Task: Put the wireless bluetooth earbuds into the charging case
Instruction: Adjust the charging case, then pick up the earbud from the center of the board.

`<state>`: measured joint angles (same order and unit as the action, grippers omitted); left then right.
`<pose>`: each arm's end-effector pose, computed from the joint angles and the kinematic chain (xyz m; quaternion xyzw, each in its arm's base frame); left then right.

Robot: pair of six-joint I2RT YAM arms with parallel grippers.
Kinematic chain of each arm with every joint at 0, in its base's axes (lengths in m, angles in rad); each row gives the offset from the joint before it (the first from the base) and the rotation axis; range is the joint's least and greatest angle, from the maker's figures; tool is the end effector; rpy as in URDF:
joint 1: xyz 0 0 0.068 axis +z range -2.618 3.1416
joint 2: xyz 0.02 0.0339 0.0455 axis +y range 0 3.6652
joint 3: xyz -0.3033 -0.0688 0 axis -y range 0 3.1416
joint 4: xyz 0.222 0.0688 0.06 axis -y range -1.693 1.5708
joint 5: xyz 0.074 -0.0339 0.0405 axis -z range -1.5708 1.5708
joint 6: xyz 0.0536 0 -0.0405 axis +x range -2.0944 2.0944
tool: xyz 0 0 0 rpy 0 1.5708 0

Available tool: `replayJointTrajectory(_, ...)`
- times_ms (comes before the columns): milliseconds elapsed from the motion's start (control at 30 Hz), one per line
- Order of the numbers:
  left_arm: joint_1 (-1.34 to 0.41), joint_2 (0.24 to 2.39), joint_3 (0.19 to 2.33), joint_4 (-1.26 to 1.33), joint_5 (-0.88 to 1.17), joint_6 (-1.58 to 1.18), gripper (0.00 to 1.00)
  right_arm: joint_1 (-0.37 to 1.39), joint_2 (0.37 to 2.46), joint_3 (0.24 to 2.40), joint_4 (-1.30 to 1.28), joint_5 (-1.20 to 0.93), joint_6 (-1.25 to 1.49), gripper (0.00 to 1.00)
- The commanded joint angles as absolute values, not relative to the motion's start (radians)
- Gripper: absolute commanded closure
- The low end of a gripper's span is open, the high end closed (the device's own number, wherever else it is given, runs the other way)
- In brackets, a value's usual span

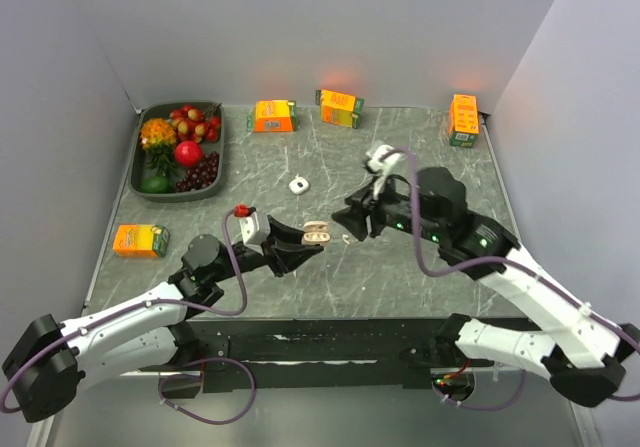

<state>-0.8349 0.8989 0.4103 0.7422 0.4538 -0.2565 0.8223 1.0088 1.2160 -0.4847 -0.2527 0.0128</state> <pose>0.0992 -0.1445 0.3303 0.3406 0.5208 -0.5176 0.5872 0.1157 0.1442 0.4400 -0.3816 0.6979 0.3343 0.5056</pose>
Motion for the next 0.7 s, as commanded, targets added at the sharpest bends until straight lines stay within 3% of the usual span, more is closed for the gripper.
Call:
replayJointTrajectory(0,-0.891,0.864,0.377,0.899,0.263,-0.261,0.99,0.812,0.928,1.135,-0.38,0.092,0.175,0.44)
replayJointTrajectory(67,-0.91,0.859,0.356,0.94,0.21,-0.249,0.99,0.795,0.945,1.117,-0.417,0.171,0.276,0.44)
replayJointTrajectory(267,-0.914,0.841,0.308,1.043,0.135,-0.259,0.99,0.73,1.024,1.051,-0.466,0.136,0.402,0.44)
replayJointTrajectory(533,-0.914,0.761,0.287,0.991,0.118,-0.256,0.99,0.604,1.135,0.948,-0.43,0.019,0.431,0.48)
replayJointTrajectory(667,-0.914,0.736,0.273,0.97,0.121,-0.273,0.99,0.595,1.247,0.916,-0.407,0.014,0.417,0.42)
